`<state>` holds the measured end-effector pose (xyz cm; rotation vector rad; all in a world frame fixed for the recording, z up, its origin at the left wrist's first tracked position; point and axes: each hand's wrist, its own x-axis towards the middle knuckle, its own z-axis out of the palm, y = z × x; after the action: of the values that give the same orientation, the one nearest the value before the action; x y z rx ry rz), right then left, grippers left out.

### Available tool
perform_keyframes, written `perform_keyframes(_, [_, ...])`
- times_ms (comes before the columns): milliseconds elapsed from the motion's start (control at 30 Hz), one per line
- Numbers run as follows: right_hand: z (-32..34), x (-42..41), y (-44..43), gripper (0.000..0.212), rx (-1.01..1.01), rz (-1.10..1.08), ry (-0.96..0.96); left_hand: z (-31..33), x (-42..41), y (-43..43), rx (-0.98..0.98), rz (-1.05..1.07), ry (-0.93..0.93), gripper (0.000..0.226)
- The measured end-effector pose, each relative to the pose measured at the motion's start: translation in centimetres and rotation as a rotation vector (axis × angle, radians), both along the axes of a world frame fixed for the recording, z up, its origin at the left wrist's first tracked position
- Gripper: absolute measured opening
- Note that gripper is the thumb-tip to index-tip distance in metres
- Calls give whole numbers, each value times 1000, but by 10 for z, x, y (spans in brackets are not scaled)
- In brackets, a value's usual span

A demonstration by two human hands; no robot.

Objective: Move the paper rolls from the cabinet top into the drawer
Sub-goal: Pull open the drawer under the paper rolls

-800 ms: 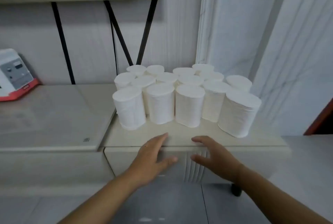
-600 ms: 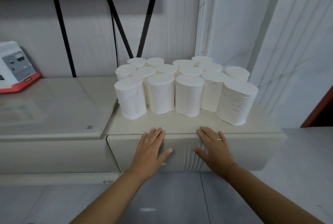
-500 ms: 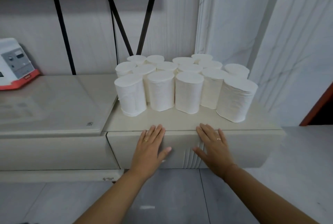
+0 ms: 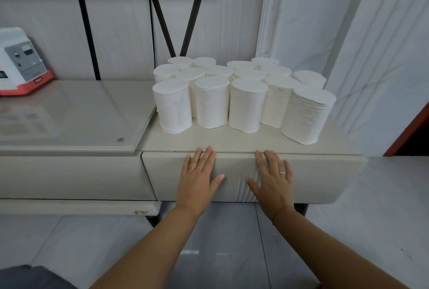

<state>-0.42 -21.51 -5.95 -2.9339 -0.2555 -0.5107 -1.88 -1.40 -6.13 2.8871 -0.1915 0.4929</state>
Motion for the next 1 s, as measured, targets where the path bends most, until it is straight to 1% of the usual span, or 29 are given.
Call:
perform_keyframes(200, [3,-3,3,73,-18,-29,36,0,-5,-5,18,72,40,67])
perform_keyframes(467, [1,-2,1,76,-29,-17,22,2,-9,-7,9,78,45,66])
perform_keyframes(700, [4,-6,-1,77,-26,-15,50,6,-16,-9,-16,65,82,67])
perform_keyframes(800, [8,-21,-3,77,-5,-2,42,7,-33,-11,-44,57,74,66])
perform_keyframes(900, [8,-50,-6,75,24,26,-14,6,-64,-10,-45,28,64,71])
perform_keyframes(1000, [25,-65,-18,66,30,82,38,14,-91,-5,0,-17,90,77])
